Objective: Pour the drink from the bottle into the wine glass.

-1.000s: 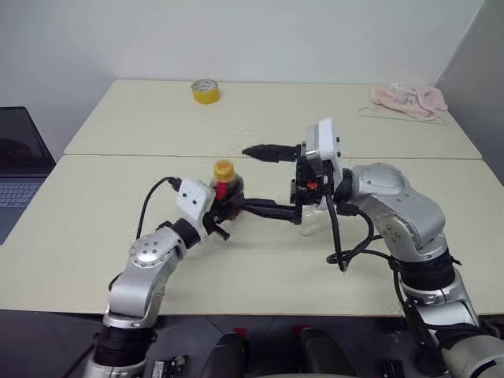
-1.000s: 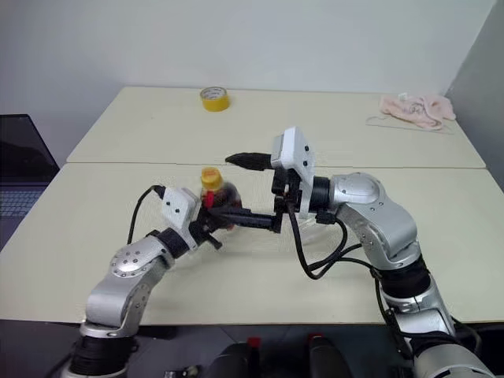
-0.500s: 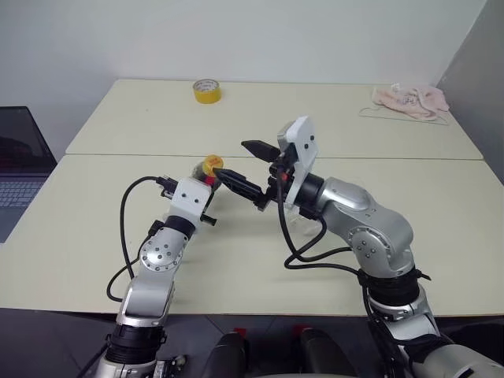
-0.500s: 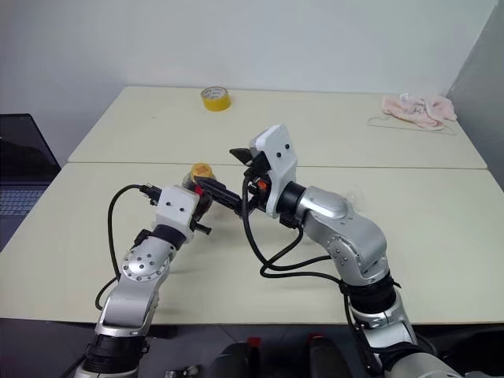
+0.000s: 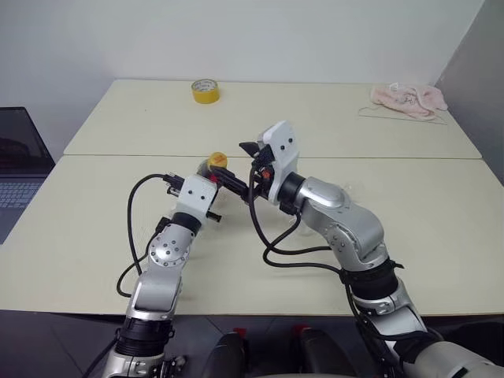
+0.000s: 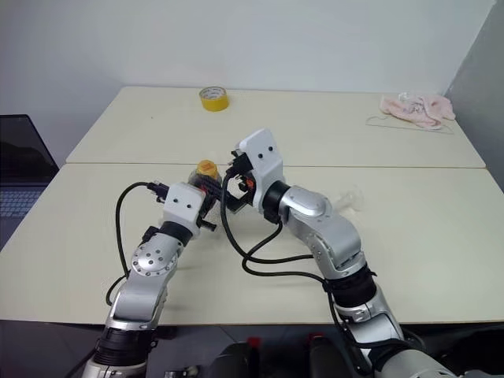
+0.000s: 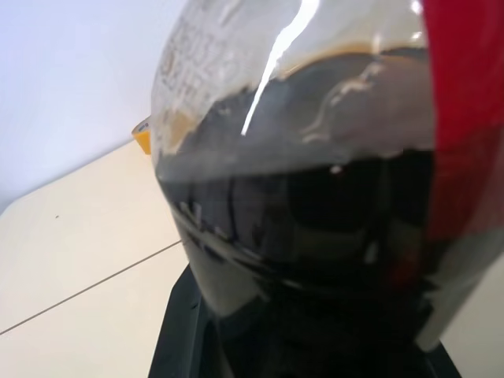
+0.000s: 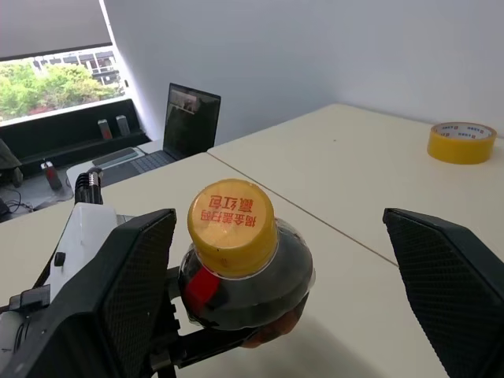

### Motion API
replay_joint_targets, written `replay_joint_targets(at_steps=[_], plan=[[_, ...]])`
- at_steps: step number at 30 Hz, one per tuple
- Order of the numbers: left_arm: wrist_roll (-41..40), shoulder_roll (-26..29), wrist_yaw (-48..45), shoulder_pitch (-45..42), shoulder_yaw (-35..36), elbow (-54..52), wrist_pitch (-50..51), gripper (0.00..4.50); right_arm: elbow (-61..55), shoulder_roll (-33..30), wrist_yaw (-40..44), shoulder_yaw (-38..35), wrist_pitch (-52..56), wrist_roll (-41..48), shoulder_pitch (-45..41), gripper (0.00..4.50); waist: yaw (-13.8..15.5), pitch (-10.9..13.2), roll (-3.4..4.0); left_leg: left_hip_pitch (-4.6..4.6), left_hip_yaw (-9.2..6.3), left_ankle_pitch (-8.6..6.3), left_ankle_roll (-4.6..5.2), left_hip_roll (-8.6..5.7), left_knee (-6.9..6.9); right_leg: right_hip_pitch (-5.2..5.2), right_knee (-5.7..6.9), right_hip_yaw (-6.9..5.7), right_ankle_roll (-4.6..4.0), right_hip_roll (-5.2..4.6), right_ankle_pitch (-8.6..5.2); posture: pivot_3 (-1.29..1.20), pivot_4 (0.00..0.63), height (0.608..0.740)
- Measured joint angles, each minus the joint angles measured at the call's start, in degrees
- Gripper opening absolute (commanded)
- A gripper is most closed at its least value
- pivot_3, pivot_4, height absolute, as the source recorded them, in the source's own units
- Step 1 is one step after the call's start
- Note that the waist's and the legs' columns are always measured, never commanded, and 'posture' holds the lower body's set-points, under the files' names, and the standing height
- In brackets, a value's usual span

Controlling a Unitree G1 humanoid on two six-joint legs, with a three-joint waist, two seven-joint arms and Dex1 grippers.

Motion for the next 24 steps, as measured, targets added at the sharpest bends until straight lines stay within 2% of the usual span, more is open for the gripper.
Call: replay_joint_targets(at_steps=[6, 7, 8, 15, 16, 24], plan=[[0.01, -0.40, -0.07, 0.00, -0.56, -1.31, 0.79, 0.87, 0.54, 0.04, 0.42, -0.08, 0.00, -0.06, 0.00, 4.50, -0.01, 0.00, 0.00, 0.00, -0.01, 0.00, 0.01, 0.00, 0.00, 0.00, 0.01, 0.00, 0.00, 0.00, 0.00, 0.00, 0.150, 0.740], [0.00, -0.40, -0.08, 0.00, -0.56, -1.31, 0.79, 0.87, 0.55, 0.05, 0.44, -0.13, 0.00, -0.06, 0.00, 4.12, -0.01, 0.00, 0.00, 0.00, -0.01, 0.00, 0.01, 0.00, 0.00, 0.00, 0.01, -0.01, 0.00, 0.00, 0.00, 0.00, 0.150, 0.740], [0.00, -0.40, -0.08, 0.00, -0.56, -1.30, 0.79, 0.87, 0.55, 0.05, 0.45, -0.17, 0.00, -0.05, 0.00, 3.93, 0.00, 0.00, 0.00, 0.00, 0.00, 0.00, 0.01, 0.00, 0.00, 0.00, 0.00, 0.00, 0.00, 0.00, 0.00, 0.00, 0.150, 0.740], [-0.04, -0.28, -0.20, 0.03, -0.51, -0.92, -0.15, 0.87, 0.48, 1.49, 2.09, -0.02, 0.07, 0.95, -0.02, 1.50, -0.01, 0.00, 0.00, 0.00, -0.01, 0.00, 0.01, 0.00, 0.00, 0.00, 0.00, 0.00, 0.00, 0.00, 0.00, 0.00, 0.150, 0.740], [-0.02, -0.18, -0.20, 0.05, -0.49, -0.87, -0.28, 0.87, 0.49, 1.33, 2.18, -0.04, 0.08, 0.94, -0.01, 1.29, -0.01, 0.00, 0.00, 0.00, -0.01, 0.00, 0.01, 0.00, 0.00, 0.00, 0.00, -0.01, 0.00, 0.00, 0.00, 0.00, 0.150, 0.740], [-0.27, -0.07, -0.57, 0.22, -0.38, -0.75, -0.80, 0.82, 0.49, 1.02, 2.87, -0.22, 0.12, 1.13, -0.01, 1.29, -0.01, 0.00, 0.00, 0.00, -0.01, 0.00, 0.00, 0.00, -0.01, 0.00, 0.00, 0.00, 0.00, 0.01, 0.00, 0.00, 0.150, 0.740]])
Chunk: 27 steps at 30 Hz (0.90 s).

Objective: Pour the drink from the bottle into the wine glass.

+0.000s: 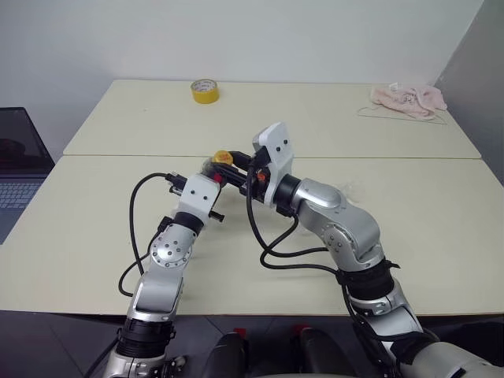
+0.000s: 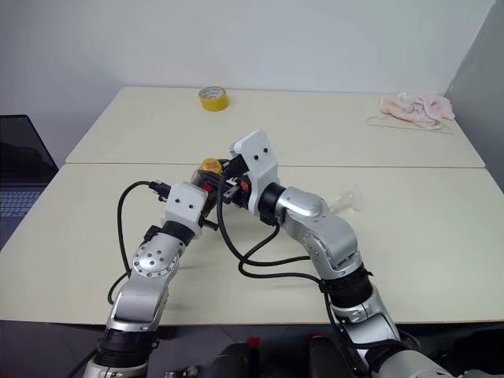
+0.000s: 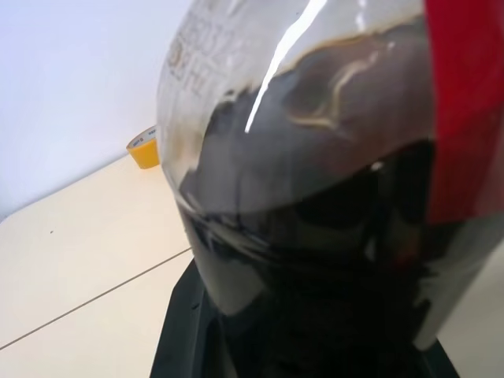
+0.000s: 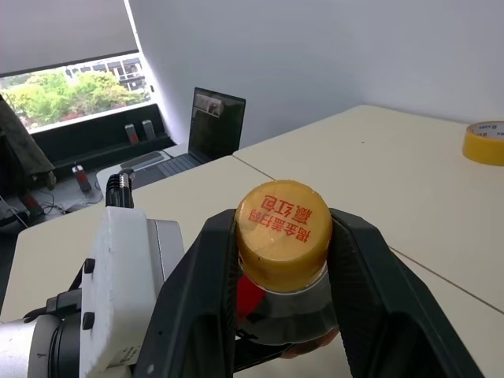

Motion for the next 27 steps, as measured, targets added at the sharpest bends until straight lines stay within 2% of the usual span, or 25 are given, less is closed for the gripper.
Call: replay_joint_targets(at_steps=[4, 10, 17, 22, 27], plan=[[-3.95, 1.62, -5.82, 0.75, 0.04, -1.67, 1.49, 0.81, -0.69, -5.85, 6.30, 0.66, -1.96, 0.02, 0.02, 1.29, 0.05, 0.00, 0.00, -0.02, 0.00, -0.01, 0.01, -0.01, 0.02, 0.01, -0.04, -0.02, 0.00, 0.00, 0.00, 0.00, 0.150, 0.740], [-14.80, 9.76, -21.71, 0.77, 0.13, -5.89, 6.49, 0.81, -3.29, -15.09, 19.19, 0.74, -5.80, 1.85, 0.07, 1.29, -0.11, 0.02, 0.03, 0.00, -0.01, -0.02, 0.04, 0.02, -0.01, 0.02, -0.03, -0.04, 0.00, 0.02, 0.00, 0.00, 0.150, 0.740], [-25.31, 17.81, -36.12, -0.50, 0.42, -6.65, 11.18, 0.80, -3.32, -21.29, 32.04, 1.95, -12.53, 1.65, -0.94, 1.29, -0.16, 0.07, 0.05, 0.01, -0.01, -0.03, 0.05, 0.03, -0.02, 0.03, -0.06, -0.04, 0.00, 0.03, -0.01, 0.00, 0.150, 0.740], [-27.39, 20.58, -41.20, -0.08, -0.15, -7.63, 11.83, 0.80, -3.32, -24.46, 39.23, 2.92, -17.45, 1.16, -1.76, 1.29, -0.11, 0.07, 0.05, 0.01, -0.01, -0.03, 0.05, 0.03, -0.01, 0.05, -0.07, -0.03, 0.00, 0.03, -0.01, 0.00, 0.150, 0.740], [-28.10, 19.75, -41.32, 0.30, -0.52, -8.14, 11.89, 0.80, -3.32, -25.89, 41.83, 2.90, -16.69, 1.85, -3.26, 1.29, -0.07, 0.09, 0.05, 0.01, -0.03, -0.03, 0.05, 0.04, 0.00, 0.05, -0.06, -0.03, -0.01, 0.02, -0.01, 0.00, 0.150, 0.740]])
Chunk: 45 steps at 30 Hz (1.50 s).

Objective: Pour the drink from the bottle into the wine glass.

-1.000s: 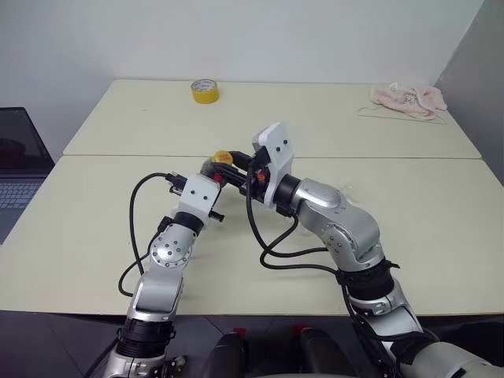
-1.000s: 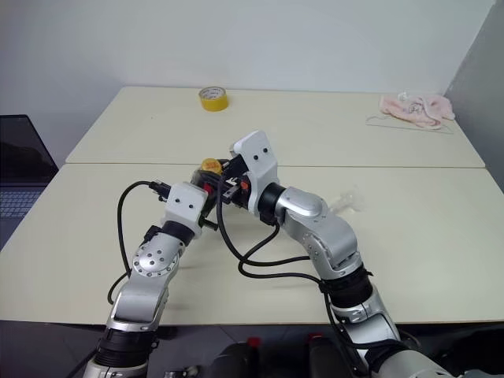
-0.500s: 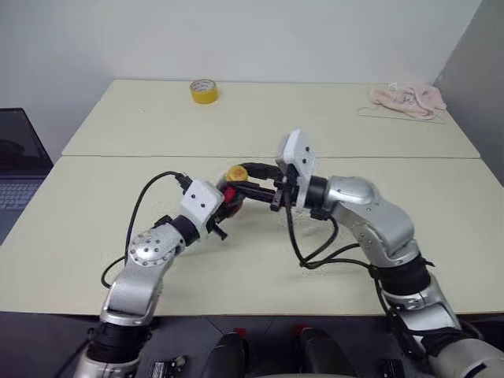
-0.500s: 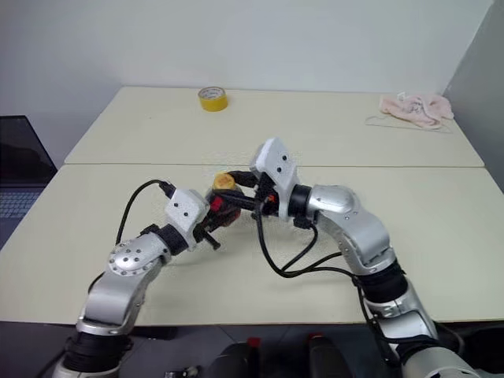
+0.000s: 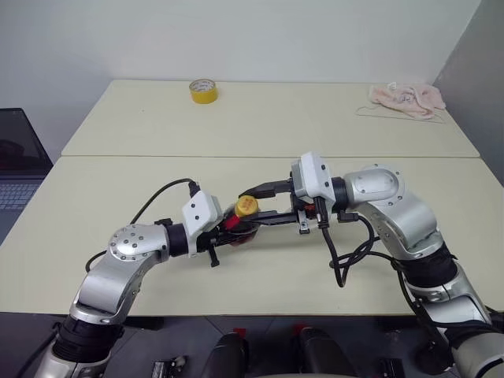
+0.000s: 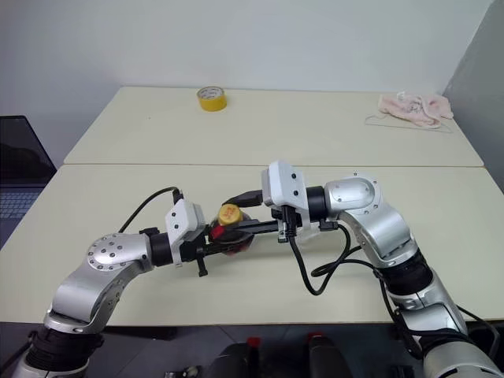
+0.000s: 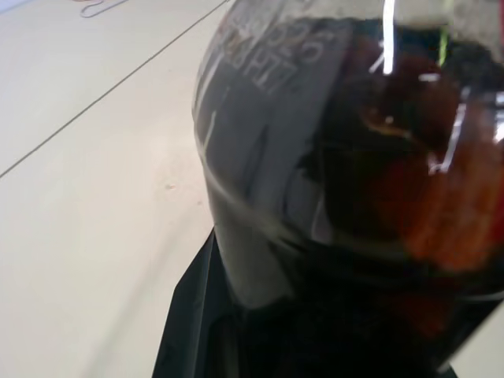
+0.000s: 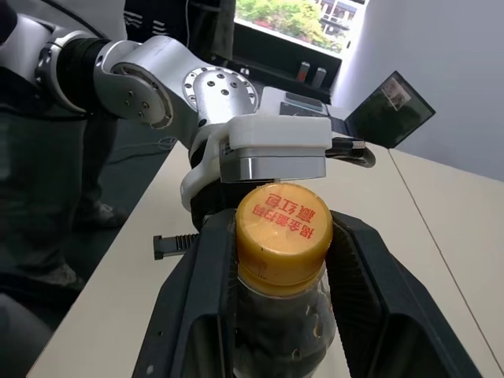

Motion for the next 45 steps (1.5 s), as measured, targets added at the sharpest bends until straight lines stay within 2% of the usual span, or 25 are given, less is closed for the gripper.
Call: replay_joint_targets(at_steps=[2, 3, 10, 13, 16, 23, 30, 45], plan=[[-0.05, -1.37, 0.82, 0.07, -0.01, -0.01, 0.22, 0.80, -0.01, -0.20, 0.04, -0.49, 1.19, 0.78, -0.10, 1.29, 0.07, 0.00, 0.00, -0.01, 0.00, 0.00, 0.00, 0.00, 0.02, 0.01, -0.01, 0.00, 0.00, -0.01, 0.00, 0.00, 0.150, 0.740], [-0.09, -2.29, 1.33, 0.19, -0.01, -0.05, 0.47, 0.80, -0.01, -0.23, -0.17, -0.73, 1.80, 1.15, -0.10, 2.03, 0.08, 0.00, 0.00, -0.01, 0.01, 0.00, 0.00, 0.00, 0.03, 0.01, -0.01, 0.01, 0.00, -0.01, 0.00, 0.00, 0.150, 0.740], [-0.65, -8.79, 12.51, 2.68, 2.17, 0.99, 6.02, 0.77, -5.02, 3.48, -4.89, -3.00, 4.63, 5.03, 1.49, 4.49, 0.05, 0.00, 0.00, 0.00, -0.03, 0.00, 0.00, 0.04, 0.04, 0.01, 0.03, -0.02, 0.00, 0.00, 0.00, 0.00, 0.150, 0.740], [0.31, -12.39, 18.39, 3.42, 3.48, 0.32, 5.95, 0.77, -5.21, 6.17, -11.15, -4.39, 6.43, 4.92, 3.33, 4.50, 0.25, 0.00, -0.01, -0.01, -0.01, 0.01, -0.01, 0.02, 0.08, 0.01, 0.02, 0.01, 0.01, -0.01, 0.01, 0.00, 0.150, 0.740], [5.36, -15.70, 25.87, 4.30, 3.57, 0.30, 4.45, 0.77, -5.14, 10.76, -20.05, -5.48, 7.63, 3.46, 4.94, 4.50, 0.25, -0.01, -0.02, 0.00, -0.01, 0.02, -0.05, 0.02, 0.05, -0.01, 0.04, 0.01, 0.00, -0.01, 0.01, 0.00, 0.150, 0.740], [16.67, -19.43, 38.21, 3.80, 2.46, 1.12, -0.60, 0.77, -3.17, 18.00, -34.18, -2.09, 9.20, -4.22, 8.82, 4.50, 0.23, -0.01, -0.02, -0.01, 0.06, 0.12, -0.22, 0.00, 0.04, -0.04, 0.05, 0.06, 0.00, -0.01, 0.01, 0.00, 0.150, 0.740], [20.69, -20.46, 40.73, 2.54, 0.99, 3.66, -2.67, 0.77, 1.79, 21.26, -38.50, -0.22, 8.51, -8.61, 6.65, 4.50, 0.14, -0.01, -0.01, 0.00, 0.05, 0.12, -0.22, -0.02, 0.03, -0.04, 0.06, 0.03, 0.00, 0.00, 0.01, 0.00, 0.150, 0.740], [21.11, -20.60, 39.37, 2.53, 0.33, 3.68, -3.20, 0.77, 6.78, 22.13, -38.43, 0.13, 4.77, -12.97, 3.40, 4.50, 0.09, -0.01, -0.01, 0.00, 0.04, 0.12, -0.22, -0.01, 0.02, -0.04, 0.06, 0.03, 0.00, 0.00, 0.01, 0.00, 0.150, 0.740]])
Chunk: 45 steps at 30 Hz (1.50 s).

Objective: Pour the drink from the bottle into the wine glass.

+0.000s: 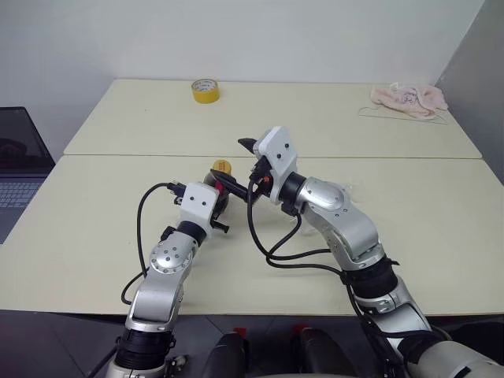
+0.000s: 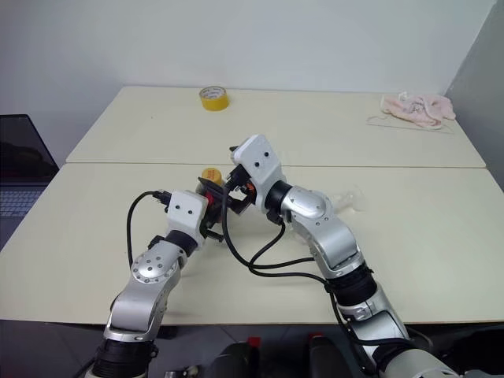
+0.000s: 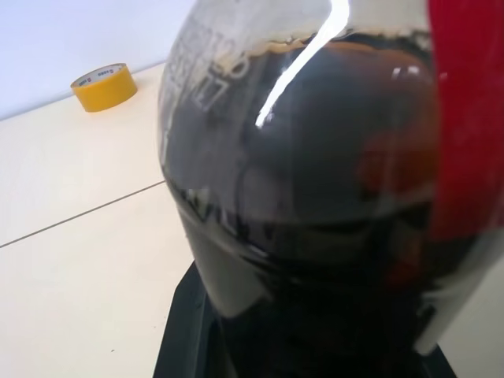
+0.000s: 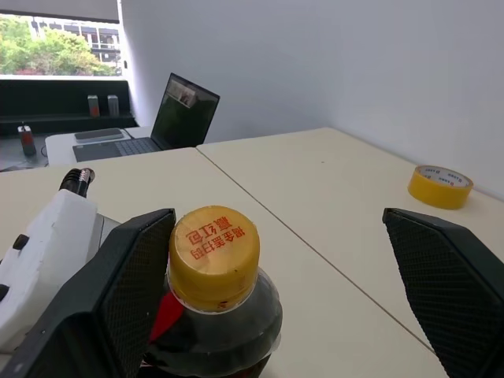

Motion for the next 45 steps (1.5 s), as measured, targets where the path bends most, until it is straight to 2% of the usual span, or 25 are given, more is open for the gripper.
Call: replay_joint_targets(at_steps=[6, 12, 20, 28, 35, 45], plan=[[-0.10, -0.08, -0.19, -0.05, 0.00, 0.16, 0.02, 0.77, -0.25, -1.01, 0.51, -0.01, -0.02, -0.11, 0.01, 4.50, 0.00, 0.00, 0.00, 0.00, 0.00, 0.00, 0.00, 0.00, 0.00, 0.00, 0.00, 0.00, 0.00, 0.00, 0.00, 0.00, 0.150, 0.740], [-0.44, -0.44, -0.44, -0.54, 0.24, 1.59, 0.02, 0.77, -2.25, -4.81, 2.33, -0.21, 0.18, -0.01, 1.76, 4.50, 0.02, 0.00, 0.00, 0.00, 0.00, 0.00, 0.00, 0.00, 0.00, 0.01, -0.01, -0.01, 0.00, 0.00, 0.00, 0.00, 0.150, 0.740], [-0.73, -0.45, -0.53, -0.60, 1.81, 1.62, -0.42, 0.77, -2.69, -8.84, 2.43, -4.67, 1.93, 0.14, 3.67, 4.50, -0.10, 0.00, 0.00, 0.00, 0.02, 0.00, 0.01, 0.01, 0.00, 0.01, 0.00, 0.01, 0.00, 0.01, 0.00, 0.00, 0.150, 0.740], [-0.80, -0.47, -1.09, -0.88, 1.77, 1.74, -0.61, 0.77, -7.35, -5.44, 5.39, -4.07, 5.79, 6.22, 1.92, 4.50, -0.08, 0.00, 0.00, 0.00, -0.01, 0.00, 0.01, 0.01, 0.00, 0.01, 0.00, -0.01, 0.00, 0.01, 0.00, 0.00, 0.150, 0.740], [-0.83, -0.56, -1.81, -0.95, 1.17, 1.75, -0.74, 0.77, -2.95, -1.28, 3.83, -1.76, 5.32, 4.77, -1.82, 4.50, -0.04, 0.00, 0.00, 0.00, 0.00, 0.00, 0.00, 0.01, 0.01, 0.00, 0.00, 0.00, 0.00, 0.01, 0.00, 0.00, 0.150, 0.740], [-0.81, -0.58, -2.32, -0.96, 1.14, 1.75, -0.74, 0.77, 0.10, -0.89, 3.56, 0.06, 3.22, 0.97, -3.07, 4.50, -0.04, 0.00, 0.00, 0.00, 0.00, 0.00, 0.00, 0.00, 0.00, 0.00, 0.00, 0.00, 0.00, 0.00, 0.00, 0.00, 0.150, 0.740]])
